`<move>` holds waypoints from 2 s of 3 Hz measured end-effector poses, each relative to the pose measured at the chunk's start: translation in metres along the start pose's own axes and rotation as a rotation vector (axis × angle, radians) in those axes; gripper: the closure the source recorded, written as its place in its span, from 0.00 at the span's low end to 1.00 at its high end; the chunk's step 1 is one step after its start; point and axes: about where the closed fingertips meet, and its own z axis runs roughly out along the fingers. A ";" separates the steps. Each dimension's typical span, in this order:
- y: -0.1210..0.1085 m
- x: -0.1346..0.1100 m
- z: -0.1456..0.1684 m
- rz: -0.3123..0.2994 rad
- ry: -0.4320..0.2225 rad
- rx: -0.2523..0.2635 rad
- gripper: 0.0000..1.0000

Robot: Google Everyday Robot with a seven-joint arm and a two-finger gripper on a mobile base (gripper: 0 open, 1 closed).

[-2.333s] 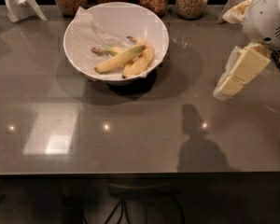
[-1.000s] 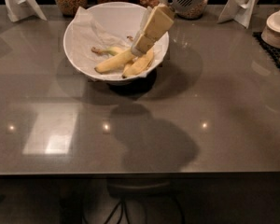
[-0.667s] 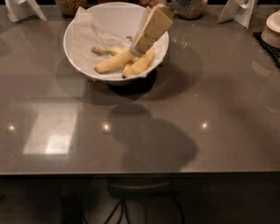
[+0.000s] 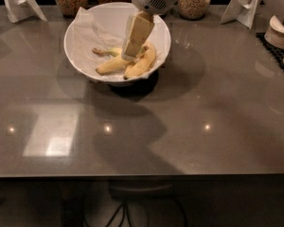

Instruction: Pick banana from white bowl

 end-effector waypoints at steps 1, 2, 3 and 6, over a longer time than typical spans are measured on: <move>-0.007 0.000 0.026 -0.035 0.032 -0.038 0.00; -0.013 0.005 0.047 -0.040 0.051 -0.065 0.00; -0.019 0.010 0.064 -0.042 0.075 -0.082 0.00; -0.018 0.049 0.088 0.022 0.181 -0.106 0.51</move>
Offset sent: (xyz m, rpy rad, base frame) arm 0.0466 0.0270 -0.0463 -0.1028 0.0515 0.0462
